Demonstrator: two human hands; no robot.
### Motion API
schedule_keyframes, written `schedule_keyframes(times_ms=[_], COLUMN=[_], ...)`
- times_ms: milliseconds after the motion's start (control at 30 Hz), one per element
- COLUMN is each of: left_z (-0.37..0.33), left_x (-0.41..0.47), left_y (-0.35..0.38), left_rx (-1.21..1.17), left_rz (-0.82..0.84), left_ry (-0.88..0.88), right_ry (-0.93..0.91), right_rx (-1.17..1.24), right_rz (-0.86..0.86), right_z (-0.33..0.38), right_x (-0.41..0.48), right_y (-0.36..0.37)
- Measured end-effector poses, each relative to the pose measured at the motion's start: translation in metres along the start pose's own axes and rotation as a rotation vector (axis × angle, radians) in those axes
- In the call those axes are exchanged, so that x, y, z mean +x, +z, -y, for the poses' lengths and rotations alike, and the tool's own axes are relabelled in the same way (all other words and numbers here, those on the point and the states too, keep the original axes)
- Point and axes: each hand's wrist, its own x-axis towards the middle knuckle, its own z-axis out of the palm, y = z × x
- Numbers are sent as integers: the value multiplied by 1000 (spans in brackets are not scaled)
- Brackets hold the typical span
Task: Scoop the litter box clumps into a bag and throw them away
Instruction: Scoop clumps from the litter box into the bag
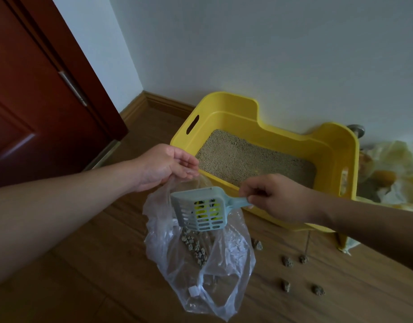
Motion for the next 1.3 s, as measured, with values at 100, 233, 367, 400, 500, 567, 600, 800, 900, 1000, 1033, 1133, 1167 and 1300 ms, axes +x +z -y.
schedule_keyframes(times_ms=[100,233,367,400,500,567,600,800,900,1000,1033,1133,1167,1300], left_z=[0,-1,4,5,5,4,4,9,9,7,5,2,2,8], left_x=[0,-2,-1,-1,-3,-3,-3,4,8,13,15,23,25,33], left_y=[-4,-7,-13,-14,-11,-8,-7,0,4,6,7,5,5,3], left_rx=[7,61,22,15,29,29,24,37,22,1,-11,-57,-73,-101], left_rz=[-15,-40,-66,-68,-71,-59,-50,-1,36,68,77,109,119,143], left_ry=[-13,-22,-53,-60,-55,-44,-41,-24,-19,-12,-7,3,1,-21], right_ry=[10,27,109,129,188,236,258,362,390,394,393,404,410,428], right_rx=[97,187,252,256,235,207,189,165,165,163,168,202,216,260], right_rz=[-41,-126,-231,-257,-307,-324,-334,-342,-333,-331,-331,-331,-326,-259], right_z=[-1,-3,-8,-9,-14,-19,-21,-28,-31,-35,-37,-48,-51,-62], right_x=[-9,-19,-21,-19,-10,1,7,48,70,92,98,117,122,135], right_y=[-11,-26,-32,-31,-27,-22,-19,-2,4,10,12,20,23,32])
